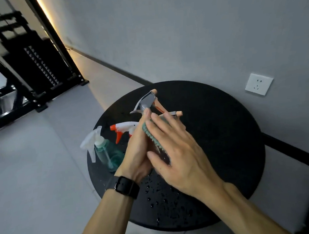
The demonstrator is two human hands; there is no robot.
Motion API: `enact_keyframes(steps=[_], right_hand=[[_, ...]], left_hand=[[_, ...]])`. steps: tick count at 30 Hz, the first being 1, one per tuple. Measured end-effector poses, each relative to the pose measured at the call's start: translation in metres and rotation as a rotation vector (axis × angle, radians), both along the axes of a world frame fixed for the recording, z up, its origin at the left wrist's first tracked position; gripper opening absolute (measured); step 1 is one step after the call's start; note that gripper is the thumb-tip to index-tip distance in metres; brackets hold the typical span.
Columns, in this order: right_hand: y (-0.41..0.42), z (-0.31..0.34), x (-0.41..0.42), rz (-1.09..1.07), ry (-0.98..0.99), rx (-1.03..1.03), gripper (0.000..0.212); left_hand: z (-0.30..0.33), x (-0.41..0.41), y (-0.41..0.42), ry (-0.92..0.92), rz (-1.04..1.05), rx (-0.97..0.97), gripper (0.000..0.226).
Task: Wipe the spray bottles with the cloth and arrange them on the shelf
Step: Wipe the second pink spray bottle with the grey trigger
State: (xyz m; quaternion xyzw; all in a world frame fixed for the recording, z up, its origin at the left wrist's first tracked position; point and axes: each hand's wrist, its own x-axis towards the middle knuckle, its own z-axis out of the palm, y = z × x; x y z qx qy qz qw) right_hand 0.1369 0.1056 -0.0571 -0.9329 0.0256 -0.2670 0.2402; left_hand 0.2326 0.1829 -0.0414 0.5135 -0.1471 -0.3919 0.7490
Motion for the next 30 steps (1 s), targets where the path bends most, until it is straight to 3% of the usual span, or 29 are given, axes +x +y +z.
enact_keyframes(steps=[5,10,13,16,18,25,30], right_hand=[[0.005,-0.005,0.001,-0.017,0.031,-0.01,0.082],[0.002,0.002,0.001,0.018,-0.037,0.06,0.079],[-0.001,0.012,0.001,0.027,-0.077,0.242,0.082],[-0.002,0.021,0.002,0.061,-0.092,0.537,0.084],[-0.002,0.026,0.004,0.062,-0.094,0.591,0.08],[-0.003,0.029,0.011,-0.045,-0.04,0.115,0.049],[-0.001,0.028,0.012,-0.024,-0.059,0.035,0.047]], left_hand=[[0.003,0.01,0.006,0.073,-0.06,-0.065,0.061],[0.009,0.016,0.016,0.116,-0.051,-0.126,0.05],[0.008,0.017,0.019,0.13,-0.029,-0.125,0.062],[0.007,0.007,0.016,0.097,-0.04,-0.095,0.057],[0.005,0.0,0.011,0.093,-0.017,-0.098,0.053],[0.0,-0.011,0.009,0.009,-0.027,-0.015,0.047],[0.001,-0.01,0.006,-0.008,0.022,-0.072,0.047]])
